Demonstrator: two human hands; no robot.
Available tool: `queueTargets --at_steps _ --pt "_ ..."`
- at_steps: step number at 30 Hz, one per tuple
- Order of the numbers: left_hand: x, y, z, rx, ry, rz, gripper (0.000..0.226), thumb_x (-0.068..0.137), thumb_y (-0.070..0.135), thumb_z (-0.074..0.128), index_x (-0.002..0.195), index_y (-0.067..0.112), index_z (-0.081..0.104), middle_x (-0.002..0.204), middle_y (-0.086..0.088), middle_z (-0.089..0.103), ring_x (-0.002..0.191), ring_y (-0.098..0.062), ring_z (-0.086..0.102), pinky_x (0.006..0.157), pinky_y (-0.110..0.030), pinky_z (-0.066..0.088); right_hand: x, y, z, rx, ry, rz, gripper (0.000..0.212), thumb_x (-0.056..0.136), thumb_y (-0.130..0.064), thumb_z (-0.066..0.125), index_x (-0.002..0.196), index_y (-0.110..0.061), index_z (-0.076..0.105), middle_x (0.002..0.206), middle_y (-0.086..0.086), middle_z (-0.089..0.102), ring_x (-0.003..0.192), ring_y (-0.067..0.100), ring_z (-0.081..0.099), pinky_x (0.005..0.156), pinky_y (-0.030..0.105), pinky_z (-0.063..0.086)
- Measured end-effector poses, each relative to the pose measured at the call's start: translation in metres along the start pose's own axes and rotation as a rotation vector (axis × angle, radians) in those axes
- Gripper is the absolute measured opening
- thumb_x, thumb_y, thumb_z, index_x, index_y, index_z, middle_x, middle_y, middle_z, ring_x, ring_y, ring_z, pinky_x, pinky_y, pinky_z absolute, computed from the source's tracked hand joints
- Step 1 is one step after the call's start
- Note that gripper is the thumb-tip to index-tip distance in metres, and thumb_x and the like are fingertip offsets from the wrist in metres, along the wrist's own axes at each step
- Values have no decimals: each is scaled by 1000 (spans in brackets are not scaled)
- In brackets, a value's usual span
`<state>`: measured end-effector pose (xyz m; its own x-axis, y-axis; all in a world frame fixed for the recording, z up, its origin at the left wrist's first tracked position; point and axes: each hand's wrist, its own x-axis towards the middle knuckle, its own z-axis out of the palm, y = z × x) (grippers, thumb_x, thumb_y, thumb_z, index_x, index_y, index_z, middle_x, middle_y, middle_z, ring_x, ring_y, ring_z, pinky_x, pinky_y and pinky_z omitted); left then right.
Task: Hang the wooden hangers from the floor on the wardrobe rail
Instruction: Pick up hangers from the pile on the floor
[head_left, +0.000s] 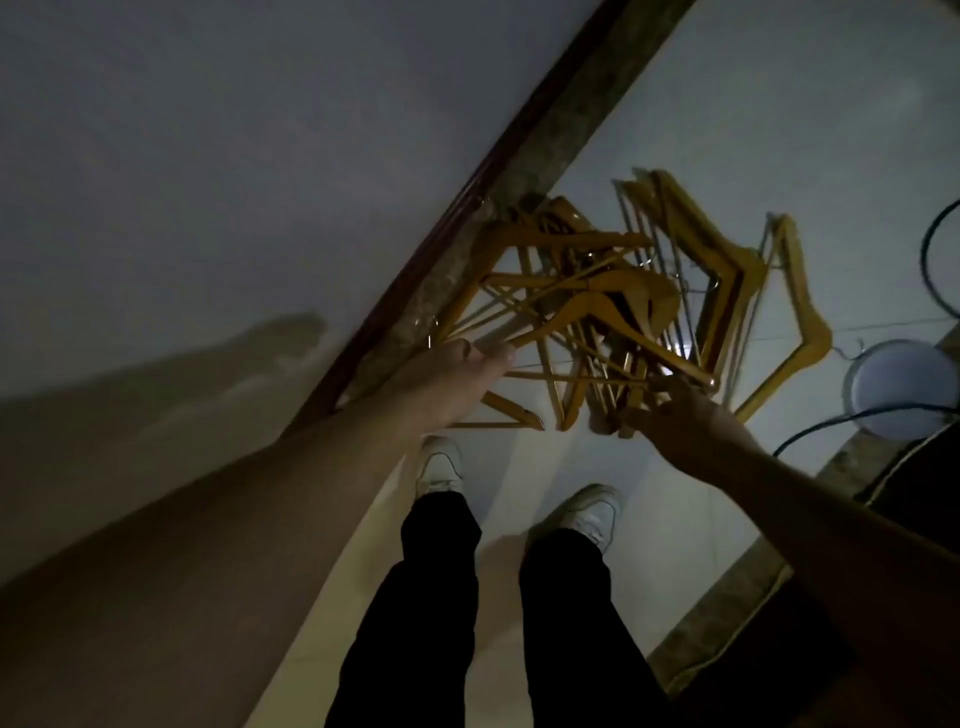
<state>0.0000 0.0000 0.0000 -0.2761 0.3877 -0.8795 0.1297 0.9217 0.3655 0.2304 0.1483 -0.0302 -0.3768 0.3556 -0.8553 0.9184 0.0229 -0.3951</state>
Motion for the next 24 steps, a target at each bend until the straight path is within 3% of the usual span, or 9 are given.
queueTargets --at_steps 3,7,10,13,15,17,18,20,24 --pt "34 -12 25 28 17 -34 62 81 78 41 111 28 64 102 6 65 88 -11 57 77 -32 44 27 26 4 -122 63 -48 37 90 -31 68 121 -23 50 116 0 56 100 24 61 78 44 56" --pt "71 -24 52 -4 -47 -54 76 68 82 43 114 26 65 116 2 65 109 -21 59 100 -46 44 62 58 16 -147 95 -77 27 89 -27 70 85 -36 45 86 -11 51 70 7 54 55 23 41" --pt "100 -21 63 20 -38 -51 67 81 76 47 123 25 61 128 -2 61 117 -23 54 101 -41 41 88 70 18 -68 43 -66 34 92 -16 66 75 -37 45 73 -15 49 57 4 58 46 16 43" --pt "132 -13 75 91 -58 -23 73 87 72 44 138 21 51 139 -4 54 119 -22 50 91 -35 35 114 79 19 -49 50 -59 33 94 -13 63 76 -35 46 70 -10 53 53 -8 60 40 6 40" --pt "151 -5 84 151 -53 -3 73 88 73 41 139 21 50 140 -5 52 124 -25 48 90 -35 35 130 86 17 -93 31 -38 24 95 -15 61 80 -30 51 69 -5 56 50 -1 61 38 8 38" --pt "167 3 91 216 -45 13 72 88 74 38 137 23 51 138 -4 54 122 -26 50 88 -36 36 148 93 15 -102 49 -22 7 95 -21 63 101 -20 59 84 -1 64 63 4 67 49 11 43" --pt "175 6 96 239 -46 29 70 88 74 38 135 24 53 136 -4 55 118 -25 51 86 -35 35 158 95 14 -120 65 -19 20 94 -24 64 112 -16 59 93 0 65 73 10 68 56 17 44" --pt "191 12 103 276 -56 51 66 89 73 37 132 26 55 134 -3 56 110 -21 50 83 -34 33 175 99 14 -130 83 -32 25 95 -25 64 117 -16 56 90 0 60 73 12 61 57 19 43" --pt "219 18 117 304 -61 69 66 91 71 36 138 27 51 140 -2 53 125 -24 48 90 -37 36 208 110 8 -145 76 5 24 96 -33 63 113 -25 49 87 6 61 66 15 61 51 23 45"
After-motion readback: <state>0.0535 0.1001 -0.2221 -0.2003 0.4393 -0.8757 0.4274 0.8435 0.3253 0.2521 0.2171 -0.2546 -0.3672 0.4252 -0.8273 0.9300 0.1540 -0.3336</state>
